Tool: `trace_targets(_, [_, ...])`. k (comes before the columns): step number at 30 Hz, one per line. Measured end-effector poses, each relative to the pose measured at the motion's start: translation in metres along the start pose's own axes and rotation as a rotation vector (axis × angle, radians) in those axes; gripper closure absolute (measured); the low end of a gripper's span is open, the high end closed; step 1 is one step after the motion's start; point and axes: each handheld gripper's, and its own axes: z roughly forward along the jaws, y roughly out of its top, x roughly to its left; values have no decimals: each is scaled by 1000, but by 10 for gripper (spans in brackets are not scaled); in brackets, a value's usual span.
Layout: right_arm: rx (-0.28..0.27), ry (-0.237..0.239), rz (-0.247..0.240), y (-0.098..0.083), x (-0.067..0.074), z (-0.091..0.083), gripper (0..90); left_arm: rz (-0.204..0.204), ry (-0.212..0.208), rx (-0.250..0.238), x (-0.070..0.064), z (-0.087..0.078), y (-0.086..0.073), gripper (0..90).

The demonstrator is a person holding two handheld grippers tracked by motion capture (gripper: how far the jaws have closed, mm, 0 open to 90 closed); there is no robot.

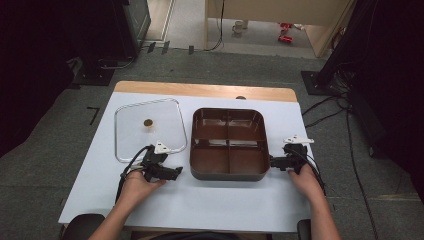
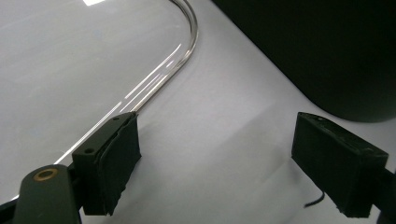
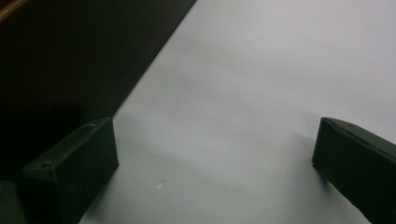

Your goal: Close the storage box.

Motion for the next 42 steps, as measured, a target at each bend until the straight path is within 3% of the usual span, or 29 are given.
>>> trace_targets(4, [1, 0, 0, 0, 0, 0, 0, 21, -23, 27, 1, -3, 5, 163])
trace_targets(11, [0, 0, 0, 0, 0, 0, 0, 7, -55, -27, 4, -13, 9, 175])
trace_targets(13, [1, 0, -1, 0, 0, 0, 0, 4, -66, -31, 5, -15, 11, 225])
trace_targets(19, [1, 0, -1, 0, 0, 0, 0, -6, -94, -41, 11, -19, 15, 244])
trace_targets(36, [1, 0, -1, 0, 0, 0, 0, -6, -62, -78, 26, -29, 27, 257])
trace_targets(42, [1, 0, -1, 0, 0, 0, 0, -20, -44, -96, 43, -31, 34, 258])
